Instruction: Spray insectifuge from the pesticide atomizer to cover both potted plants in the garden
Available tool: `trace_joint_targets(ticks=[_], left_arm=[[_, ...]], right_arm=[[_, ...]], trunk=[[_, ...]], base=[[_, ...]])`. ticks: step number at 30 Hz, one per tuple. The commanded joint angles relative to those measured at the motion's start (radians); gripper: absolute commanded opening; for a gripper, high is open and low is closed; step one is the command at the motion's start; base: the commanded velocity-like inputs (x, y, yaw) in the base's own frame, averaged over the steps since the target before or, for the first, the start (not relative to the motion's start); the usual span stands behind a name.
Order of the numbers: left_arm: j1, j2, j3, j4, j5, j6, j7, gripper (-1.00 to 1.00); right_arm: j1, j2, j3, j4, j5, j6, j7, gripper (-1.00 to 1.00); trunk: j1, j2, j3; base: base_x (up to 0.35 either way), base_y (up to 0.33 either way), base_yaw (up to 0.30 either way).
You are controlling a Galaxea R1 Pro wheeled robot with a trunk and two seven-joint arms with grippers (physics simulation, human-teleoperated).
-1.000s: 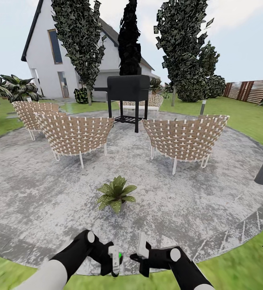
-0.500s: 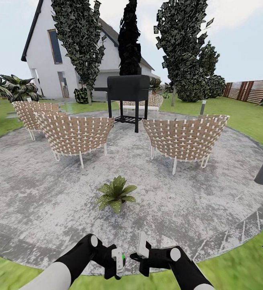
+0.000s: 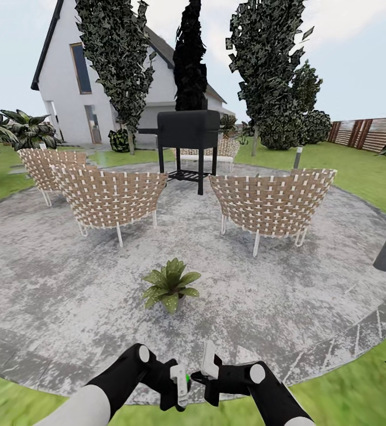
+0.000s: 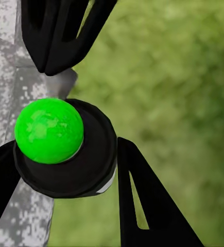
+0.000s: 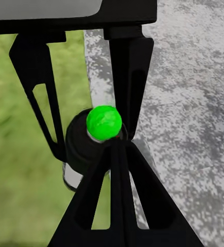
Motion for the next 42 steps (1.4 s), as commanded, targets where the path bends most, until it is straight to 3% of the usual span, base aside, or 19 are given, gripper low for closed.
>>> trace_joint_targets(ticks=[1, 11, 15, 25, 26, 30, 32, 34, 35, 36, 38, 40, 42], left_arm=[[0.0, -0.003, 0.0, -0.001, -0.006, -0.002, -0.003, -1.0], [0.0, -0.004, 0.002, -0.001, -0.006, -0.003, -0.003, -1.0], [0.0, 0.014, 0.003, 0.0, -0.014, -0.005, -0.003, -1.0], [0.035, 0.275, 0.003, 0.001, -0.01, -0.01, -0.003, -1.0], [0.05, 0.303, 0.004, 0.002, -0.013, -0.01, -0.003, -1.0], [0.089, 0.402, 0.01, 0.002, -0.011, -0.045, 0.003, -1.0], [0.092, 0.423, 0.042, 0.002, 0.007, -0.057, 0.039, -1.0], [0.093, 0.424, 0.116, 0.002, 0.041, -0.061, 0.107, -1.0], [0.093, 0.421, 0.173, 0.002, 0.068, -0.063, 0.15, -1.0], [0.093, 0.417, 0.206, 0.005, 0.088, -0.063, 0.172, -1.0], [0.094, 0.389, 0.288, 0.047, 0.16, -0.065, 0.238, -1.0], [0.094, 0.361, 0.323, 0.104, 0.223, -0.067, 0.328, -1.0], [0.095, 0.326, 0.337, 0.197, 0.304, -0.092, 0.488, -1.0]], right_arm=[[-0.001, 0.002, -0.008, -0.001, 0.008, -0.005, 0.006, -1.0], [-0.001, 0.002, -0.008, -0.001, 0.009, -0.005, 0.006, -1.0], [-0.001, 0.002, -0.008, 0.0, 0.009, -0.005, 0.006, -1.0], [-0.001, -0.001, -0.008, 0.002, 0.011, -0.005, 0.007, -1.0], [-0.001, -0.003, -0.008, 0.003, 0.011, -0.005, 0.007, 1.0], [-0.001, -0.004, -0.009, 0.008, 0.015, -0.005, 0.0, 1.0], [-0.001, -0.006, -0.01, 0.01, 0.016, -0.006, -0.003, 1.0], [-0.001, -0.012, -0.012, 0.011, 0.016, -0.008, -0.019, 1.0], [0.0, -0.026, -0.013, 0.013, 0.015, -0.009, -0.058, 1.0], [0.001, -0.038, -0.014, 0.017, 0.014, -0.008, -0.093, 1.0], [0.002, -0.076, -0.015, 0.083, 0.01, -0.008, -0.221, 1.0], [0.003, -0.1, -0.032, 0.187, 0.008, -0.008, -0.35, 1.0], [0.005, -0.12, -0.094, 0.333, 0.008, -0.009, -0.564, 1.0]], trunk=[[0.0, 0.0, -0.001], [0.0, 0.0, -0.001], [0.0, 0.0, -0.001], [0.0, 0.0, -0.001], [0.0, 0.0, -0.001], [0.0, 0.0, -0.001], [0.0, 0.0, -0.001], [0.0, 0.0, -0.001], [0.0, 0.0, -0.001], [0.0, 0.0, -0.001], [0.0, 0.0, -0.001], [0.0, 0.0, -0.001], [0.0, 0.0, -0.001]], base=[[0.0, 0.0, 0.0], [0.0, 0.0, 0.0], [0.0, 0.0, 0.0], [0.0, 0.0, 0.0], [0.0, 0.0, 0.0], [0.0, 0.0, 0.0], [0.0, 0.0, 0.0], [0.0, 0.0, 0.0], [0.0, 0.0, 0.0], [0.0, 0.0, 0.0], [0.0, 0.0, 0.0], [0.0, 0.0, 0.0], [0.0, 0.0, 0.0]])
